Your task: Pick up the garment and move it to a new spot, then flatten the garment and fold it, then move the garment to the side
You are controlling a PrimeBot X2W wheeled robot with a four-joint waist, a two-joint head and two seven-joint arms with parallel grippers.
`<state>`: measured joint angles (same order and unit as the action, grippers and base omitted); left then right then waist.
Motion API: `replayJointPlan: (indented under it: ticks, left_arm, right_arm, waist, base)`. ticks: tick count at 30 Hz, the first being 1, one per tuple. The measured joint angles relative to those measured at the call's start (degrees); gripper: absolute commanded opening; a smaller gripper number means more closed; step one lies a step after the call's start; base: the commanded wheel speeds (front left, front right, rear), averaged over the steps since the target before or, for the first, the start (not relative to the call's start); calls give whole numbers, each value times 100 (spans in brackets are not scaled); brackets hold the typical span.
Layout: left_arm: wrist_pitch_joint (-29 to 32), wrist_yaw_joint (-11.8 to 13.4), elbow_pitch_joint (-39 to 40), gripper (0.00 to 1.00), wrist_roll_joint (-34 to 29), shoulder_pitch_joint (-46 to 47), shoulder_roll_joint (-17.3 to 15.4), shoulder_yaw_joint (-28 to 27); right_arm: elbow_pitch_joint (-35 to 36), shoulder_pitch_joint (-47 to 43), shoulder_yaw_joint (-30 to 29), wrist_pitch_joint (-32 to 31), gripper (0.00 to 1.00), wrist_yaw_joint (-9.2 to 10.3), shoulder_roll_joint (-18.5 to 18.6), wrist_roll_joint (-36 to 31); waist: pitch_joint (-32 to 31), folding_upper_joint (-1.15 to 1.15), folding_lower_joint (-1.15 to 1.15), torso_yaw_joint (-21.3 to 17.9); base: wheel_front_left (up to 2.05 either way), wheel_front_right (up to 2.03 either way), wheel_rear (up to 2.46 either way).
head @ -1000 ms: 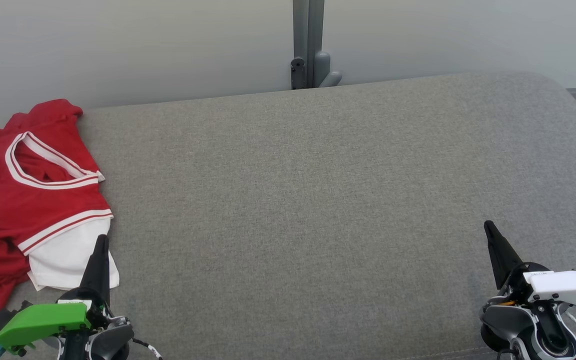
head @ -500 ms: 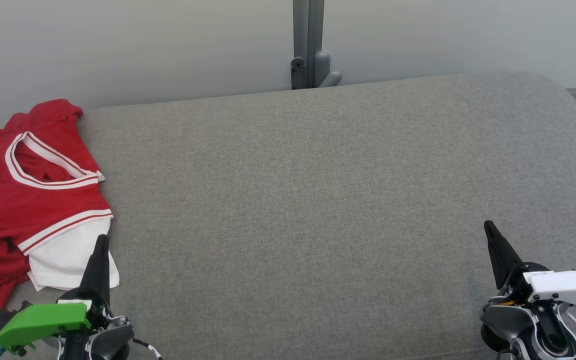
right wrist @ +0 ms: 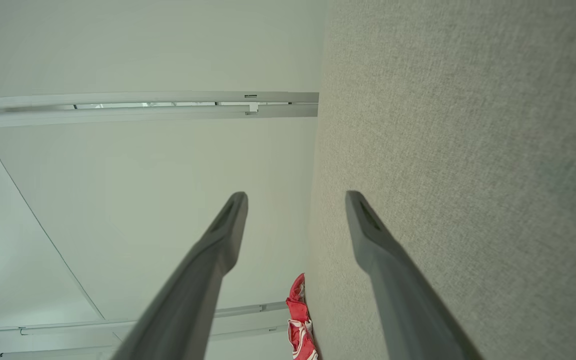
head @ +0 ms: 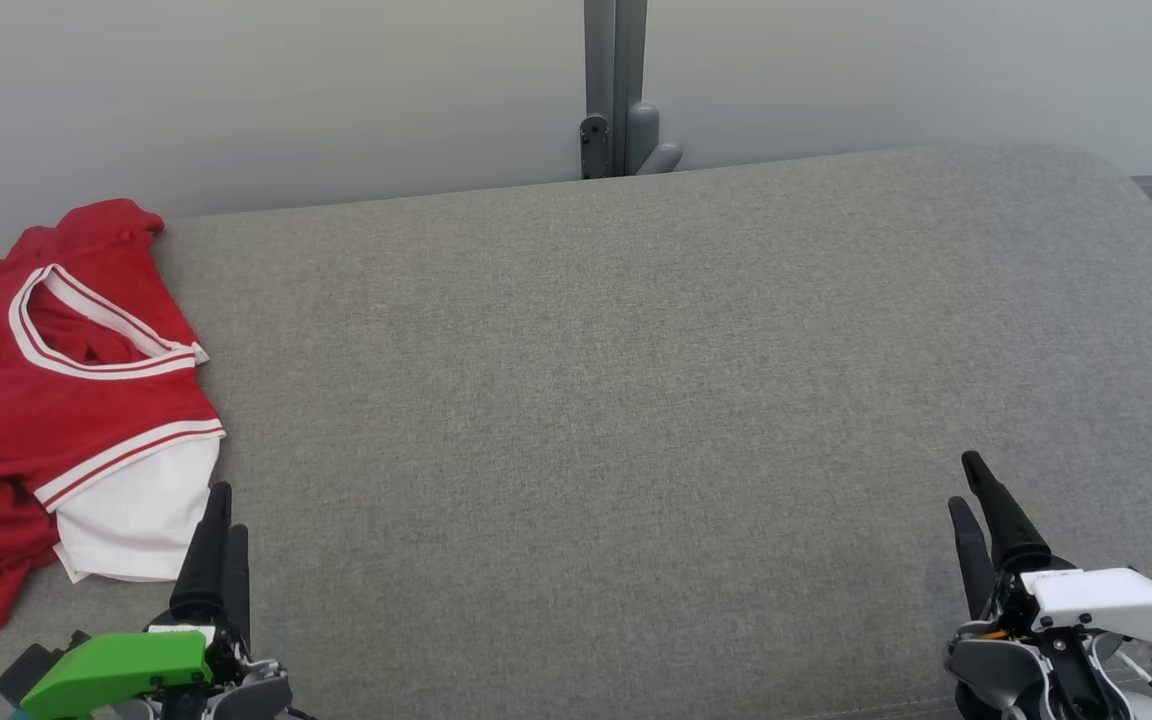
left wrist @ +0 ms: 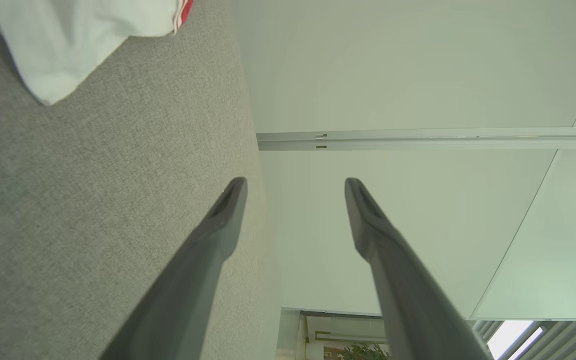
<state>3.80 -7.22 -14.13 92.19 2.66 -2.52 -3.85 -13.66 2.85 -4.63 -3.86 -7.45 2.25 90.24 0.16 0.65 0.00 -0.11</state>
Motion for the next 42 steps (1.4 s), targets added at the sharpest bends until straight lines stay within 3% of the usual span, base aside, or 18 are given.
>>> replayJointPlan:
  ticks: [8,30,42]
  left_arm:
    - [-222,16,23,100,-569,-30,-42,142]
    - [-728,144,10,100,-3498,-125,-330,396]
    - [-924,169,18,100,-4596,-277,-333,365]
  right_arm:
    - [215,-24,44,203,100,0,3,-951]
    - [756,-50,285,711,100,0,12,-4560]
    - [736,-51,323,910,100,-1,16,-5654]
  waist:
    - [1,0,0,-9]
    - [0,0,0,-7]
    - [-16,0,0,23]
  base:
    - [0,0,0]
    - [0,0,0]
    - [0,0,0]
